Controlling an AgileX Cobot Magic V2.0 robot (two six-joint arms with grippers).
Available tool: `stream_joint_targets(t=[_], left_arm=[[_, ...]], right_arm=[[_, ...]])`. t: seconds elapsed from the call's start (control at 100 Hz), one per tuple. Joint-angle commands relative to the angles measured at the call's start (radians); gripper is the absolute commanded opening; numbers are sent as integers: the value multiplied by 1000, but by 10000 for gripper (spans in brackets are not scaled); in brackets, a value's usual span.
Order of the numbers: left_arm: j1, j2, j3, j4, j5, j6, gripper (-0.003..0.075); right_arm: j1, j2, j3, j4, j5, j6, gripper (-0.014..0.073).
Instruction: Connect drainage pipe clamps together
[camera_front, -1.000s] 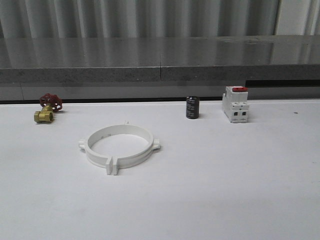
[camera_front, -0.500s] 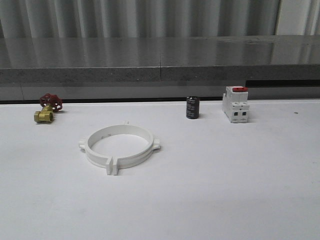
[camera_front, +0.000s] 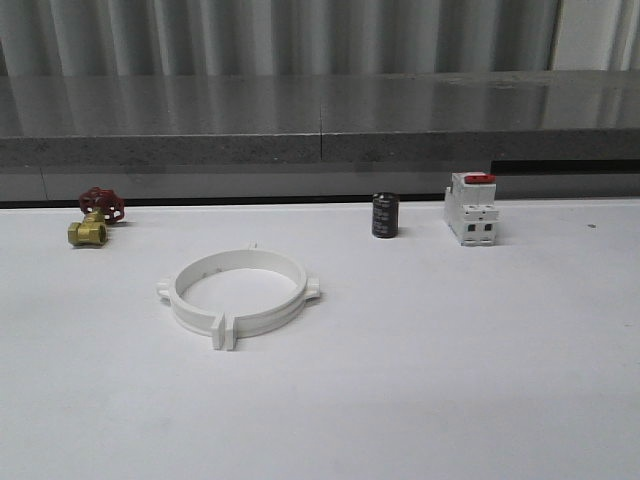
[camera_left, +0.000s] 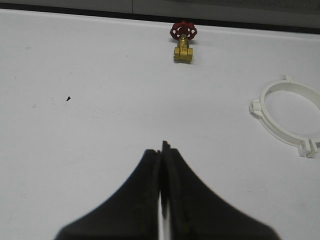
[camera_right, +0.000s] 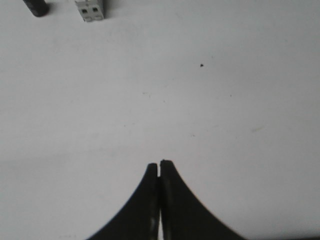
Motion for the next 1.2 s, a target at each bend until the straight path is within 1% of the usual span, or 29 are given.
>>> stream_joint_targets(t=[0.0,0.13,0.24,0.33,0.49,0.63,0.74,1.0,1.19], left_arm=[[2,5,-27,1,-70,-1,-20],[2,5,-27,1,-70,-1,-21],[2,5,-27,1,-70,-1,-20],[2,5,-27,1,-70,-1,-20],[2,5,-27,1,-70,-1,-20],[2,5,-27,1,-70,-1,-21],[2,5,-27,1,-70,-1,-20],[2,5,-27,1,-70,-1,-20],[2,5,-27,1,-70,-1,-20]], right_arm=[[-56,-73,29,43,-156,-107,-67],[-144,-187,129,141,-295,-234,-67],[-164,-296,221,202,-412,-302,-67],[-164,-378,299,205,-487,-304,-67],[-164,-496,421,205,-564,-304,-67],[-164,-552,508,205,-635,-302,-67],[-164,-552,568,205,-731,-289,-67],[-164,-552,568,204,-803,-289,-67],[-164,-552,568,204,-805,-289,-67]])
